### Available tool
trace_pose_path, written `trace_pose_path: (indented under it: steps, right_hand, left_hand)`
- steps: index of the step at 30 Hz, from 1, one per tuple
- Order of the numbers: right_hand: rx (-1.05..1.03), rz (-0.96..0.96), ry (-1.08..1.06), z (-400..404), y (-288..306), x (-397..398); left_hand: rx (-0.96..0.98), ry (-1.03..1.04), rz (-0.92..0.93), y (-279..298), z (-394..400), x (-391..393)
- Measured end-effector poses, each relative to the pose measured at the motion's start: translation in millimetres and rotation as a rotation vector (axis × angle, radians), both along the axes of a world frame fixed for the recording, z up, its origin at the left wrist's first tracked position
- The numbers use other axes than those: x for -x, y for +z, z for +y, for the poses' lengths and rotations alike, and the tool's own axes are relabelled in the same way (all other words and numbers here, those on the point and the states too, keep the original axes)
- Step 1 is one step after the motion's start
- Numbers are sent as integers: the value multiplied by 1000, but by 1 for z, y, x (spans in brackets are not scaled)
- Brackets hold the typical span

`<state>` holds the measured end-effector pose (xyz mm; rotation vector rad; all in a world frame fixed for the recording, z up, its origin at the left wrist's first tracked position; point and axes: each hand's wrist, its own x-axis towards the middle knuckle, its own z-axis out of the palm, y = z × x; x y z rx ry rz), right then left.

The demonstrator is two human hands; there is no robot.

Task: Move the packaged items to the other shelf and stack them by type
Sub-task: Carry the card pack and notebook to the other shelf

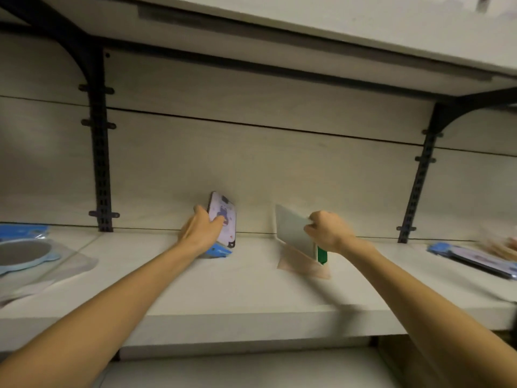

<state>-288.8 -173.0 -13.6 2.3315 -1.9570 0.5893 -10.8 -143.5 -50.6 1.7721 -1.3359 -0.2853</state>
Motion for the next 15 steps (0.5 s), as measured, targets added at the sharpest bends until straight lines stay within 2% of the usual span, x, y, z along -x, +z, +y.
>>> trace_pose_path:
  steps: [3, 7, 9, 12, 15]
  right_hand:
    - [8, -90, 2, 6, 1, 12]
    - [71, -343, 56, 18, -5, 32]
    - [68, -536, 66, 27, -7, 44]
    - [130, -776, -36, 37, -7, 72]
    - [160, -991, -89, 50, 2, 109]
  left_hand:
    - [50, -26, 215, 3, 0, 9]
    - [149, -49, 285, 11, 2, 28]
    - [207, -93, 291, 17, 6, 46]
    - [343, -189, 294, 26, 14, 84]
    - [466, -265, 173, 38, 20, 121]
